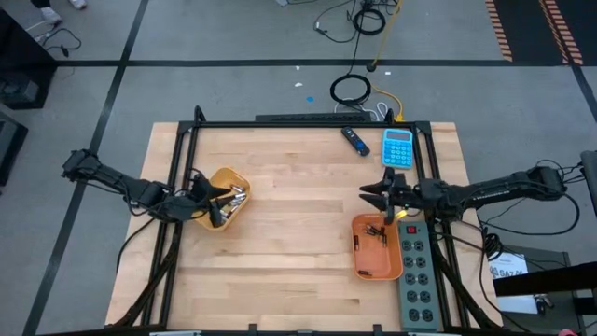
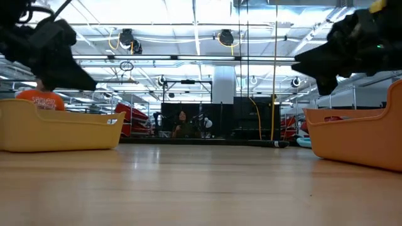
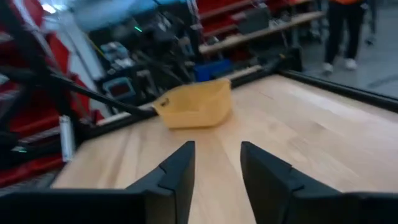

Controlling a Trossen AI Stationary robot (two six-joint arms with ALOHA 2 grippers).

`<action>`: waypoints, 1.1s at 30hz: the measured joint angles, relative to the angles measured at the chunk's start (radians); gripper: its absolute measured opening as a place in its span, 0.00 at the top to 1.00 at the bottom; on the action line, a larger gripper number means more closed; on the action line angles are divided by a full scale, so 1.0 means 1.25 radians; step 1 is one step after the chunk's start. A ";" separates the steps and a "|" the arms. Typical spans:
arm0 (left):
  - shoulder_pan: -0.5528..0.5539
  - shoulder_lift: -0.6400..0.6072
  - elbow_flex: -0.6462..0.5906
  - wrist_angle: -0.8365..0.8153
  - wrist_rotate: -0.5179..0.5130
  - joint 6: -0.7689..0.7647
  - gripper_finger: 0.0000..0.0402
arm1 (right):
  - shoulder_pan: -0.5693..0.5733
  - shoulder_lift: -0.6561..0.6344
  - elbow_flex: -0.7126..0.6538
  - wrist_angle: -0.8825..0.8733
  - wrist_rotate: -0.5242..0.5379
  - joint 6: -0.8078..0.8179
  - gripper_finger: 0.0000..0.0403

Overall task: Sort batteries
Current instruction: Return to Home Position

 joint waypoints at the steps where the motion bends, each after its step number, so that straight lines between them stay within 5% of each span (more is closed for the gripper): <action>1: 0.000 -0.017 -0.014 0.012 0.000 0.003 0.68 | -0.004 -0.022 -0.016 0.014 -0.012 -0.001 0.72; 10: -0.016 -0.193 -0.107 0.056 -0.009 0.035 0.98 | -0.009 -0.227 -0.025 -0.129 -0.022 -0.106 0.83; 21: -0.030 -0.294 -0.141 0.129 -0.039 0.195 0.94 | -0.009 -0.274 -0.025 -0.305 0.009 -0.121 0.86; 33: -0.030 -0.293 -0.141 0.129 -0.060 0.128 0.94 | -0.009 -0.274 -0.025 -0.334 0.008 -0.093 0.86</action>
